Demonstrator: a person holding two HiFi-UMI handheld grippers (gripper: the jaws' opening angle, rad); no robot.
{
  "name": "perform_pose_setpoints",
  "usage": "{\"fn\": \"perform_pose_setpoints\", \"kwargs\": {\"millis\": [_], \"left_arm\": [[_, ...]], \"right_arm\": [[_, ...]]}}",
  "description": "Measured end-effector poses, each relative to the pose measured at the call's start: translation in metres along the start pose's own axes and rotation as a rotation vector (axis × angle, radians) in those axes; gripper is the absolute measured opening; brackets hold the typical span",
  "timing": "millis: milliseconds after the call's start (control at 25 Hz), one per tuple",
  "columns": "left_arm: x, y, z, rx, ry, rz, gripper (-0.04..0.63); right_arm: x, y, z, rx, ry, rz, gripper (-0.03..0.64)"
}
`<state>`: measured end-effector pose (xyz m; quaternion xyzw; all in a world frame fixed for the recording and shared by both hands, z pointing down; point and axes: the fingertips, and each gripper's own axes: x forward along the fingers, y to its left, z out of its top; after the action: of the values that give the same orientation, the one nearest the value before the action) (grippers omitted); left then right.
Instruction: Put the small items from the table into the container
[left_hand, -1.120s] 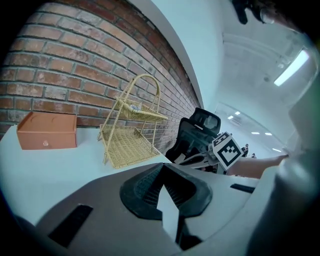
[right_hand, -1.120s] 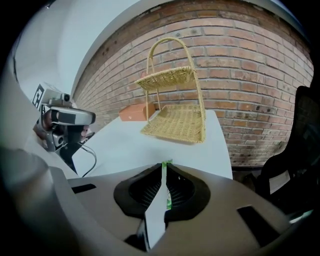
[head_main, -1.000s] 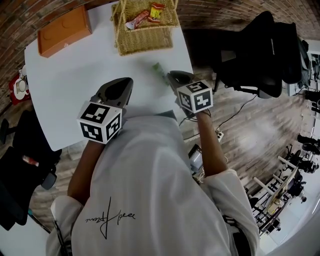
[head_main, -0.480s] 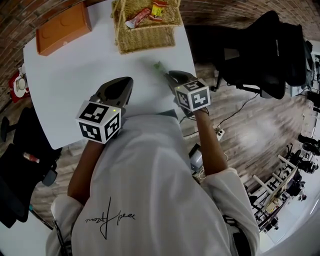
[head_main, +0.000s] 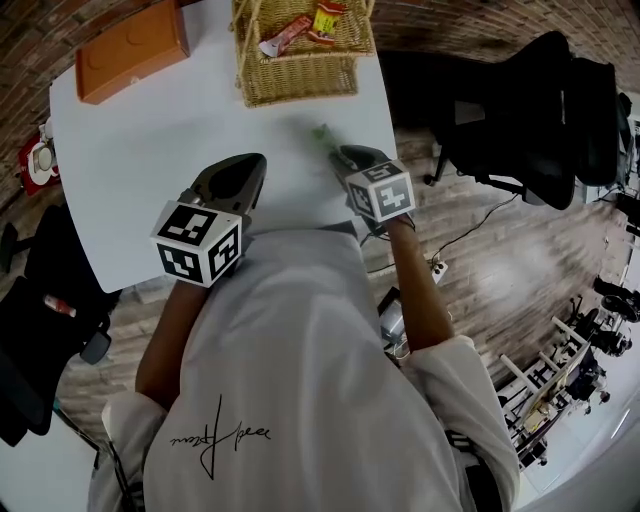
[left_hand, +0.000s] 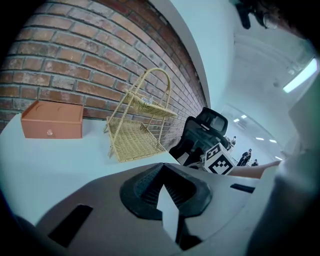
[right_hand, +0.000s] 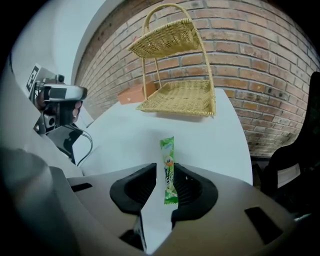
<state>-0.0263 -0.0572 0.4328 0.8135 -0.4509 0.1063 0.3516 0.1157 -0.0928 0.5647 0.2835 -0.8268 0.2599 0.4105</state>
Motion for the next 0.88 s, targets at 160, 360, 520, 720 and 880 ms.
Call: {"fn": "perform_pose_setpoints", "kwargs": {"millis": [160, 360, 520, 720, 880], "left_arm": [[0.0, 0.001, 0.0, -0.006, 0.002, 0.004, 0.011], [0.002, 0.002, -0.002, -0.012, 0.011, 0.008, 0.011], [0.005, 0.002, -0.003, -0.014, 0.022, 0.007, 0.011], [0.005, 0.004, -0.004, -0.02, 0.03, 0.008, 0.01], [0.003, 0.005, -0.005, -0.028, 0.032, 0.013, 0.011]], "right_arm": [[0.006, -0.002, -0.005, 0.001, 0.021, -0.002, 0.087], [0.008, -0.008, -0.007, -0.006, 0.021, -0.026, 0.087], [0.011, -0.01, -0.012, -0.008, 0.041, -0.021, 0.087], [0.015, -0.011, -0.014, -0.015, 0.044, -0.032, 0.087], [0.015, -0.012, -0.016, -0.006, 0.054, -0.043, 0.087]]}}
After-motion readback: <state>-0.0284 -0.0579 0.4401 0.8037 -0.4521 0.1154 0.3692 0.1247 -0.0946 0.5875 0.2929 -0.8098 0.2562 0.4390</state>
